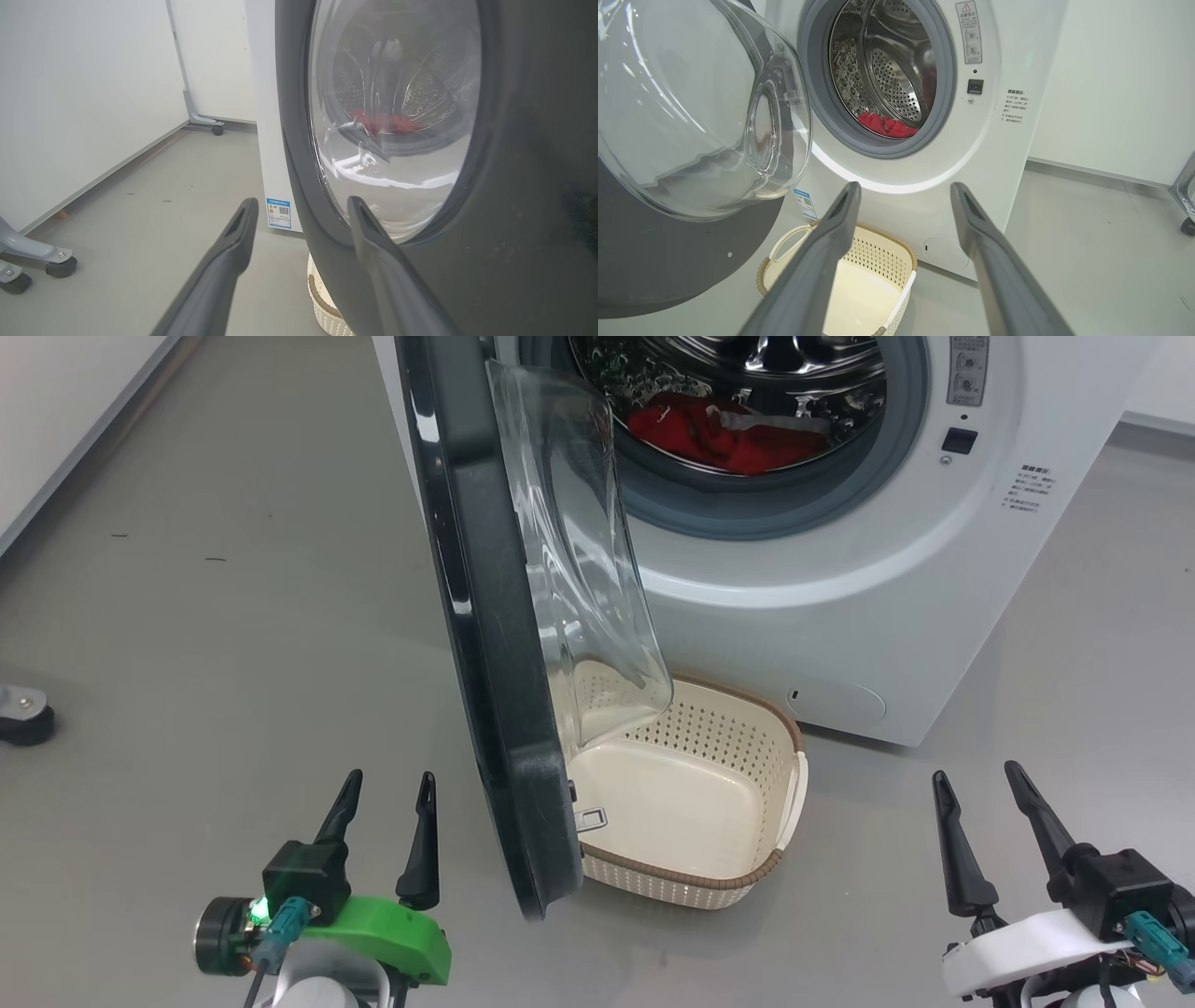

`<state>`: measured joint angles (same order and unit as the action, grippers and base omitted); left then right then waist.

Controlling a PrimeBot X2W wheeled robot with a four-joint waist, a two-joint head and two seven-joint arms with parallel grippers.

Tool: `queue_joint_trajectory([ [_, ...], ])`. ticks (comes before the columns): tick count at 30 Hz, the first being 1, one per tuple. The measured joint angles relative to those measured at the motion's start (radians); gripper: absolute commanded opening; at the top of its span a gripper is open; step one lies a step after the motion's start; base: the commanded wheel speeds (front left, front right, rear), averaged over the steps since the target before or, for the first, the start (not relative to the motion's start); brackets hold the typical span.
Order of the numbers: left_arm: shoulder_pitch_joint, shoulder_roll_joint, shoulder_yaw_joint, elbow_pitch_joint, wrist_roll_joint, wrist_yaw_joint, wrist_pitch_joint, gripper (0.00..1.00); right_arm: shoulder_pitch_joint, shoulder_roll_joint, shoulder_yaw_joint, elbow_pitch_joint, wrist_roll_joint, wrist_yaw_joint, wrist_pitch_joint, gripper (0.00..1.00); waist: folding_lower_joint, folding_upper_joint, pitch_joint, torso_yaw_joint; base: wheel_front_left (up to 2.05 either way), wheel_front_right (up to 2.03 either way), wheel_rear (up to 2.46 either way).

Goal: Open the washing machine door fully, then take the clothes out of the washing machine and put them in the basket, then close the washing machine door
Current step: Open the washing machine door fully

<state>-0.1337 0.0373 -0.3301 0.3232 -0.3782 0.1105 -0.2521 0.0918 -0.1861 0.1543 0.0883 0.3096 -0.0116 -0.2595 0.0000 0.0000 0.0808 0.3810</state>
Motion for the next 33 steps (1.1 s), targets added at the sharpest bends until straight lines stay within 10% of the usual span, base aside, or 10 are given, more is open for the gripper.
queue_joint_trajectory([
  [23, 0.000, 0.000, 0.000, 0.008, -0.008, 0.000, 0.000, 1.00, 0.001, 0.064, -0.018, -0.007, -0.050, 0.037, 0.000, 1.00, 0.0000, 0.0000, 0.000, -0.003, 0.00, 0.00, 0.00],
  [24, 0.000, 0.000, 0.000, 0.009, -0.008, 0.000, 0.000, 0.87, 0.001, 0.067, -0.019, -0.007, -0.050, 0.037, 0.000, 1.00, 0.0000, 0.0000, 0.001, -0.003, 0.00, 0.00, 0.00],
  [26, 0.000, 0.000, 0.000, 0.011, -0.008, 0.000, 0.000, 0.00, 0.001, 0.070, -0.022, -0.007, -0.053, 0.042, 0.000, 1.00, 0.0000, 0.0000, 0.001, -0.002, 0.00, 0.00, 0.00],
  [33, 0.000, 0.000, -0.001, 0.014, -0.008, 0.000, 0.000, 0.00, 0.004, 0.078, -0.035, -0.007, -0.066, 0.053, 0.000, 1.00, 0.0000, 0.0000, 0.000, -0.001, 0.00, 0.00, 0.00],
])
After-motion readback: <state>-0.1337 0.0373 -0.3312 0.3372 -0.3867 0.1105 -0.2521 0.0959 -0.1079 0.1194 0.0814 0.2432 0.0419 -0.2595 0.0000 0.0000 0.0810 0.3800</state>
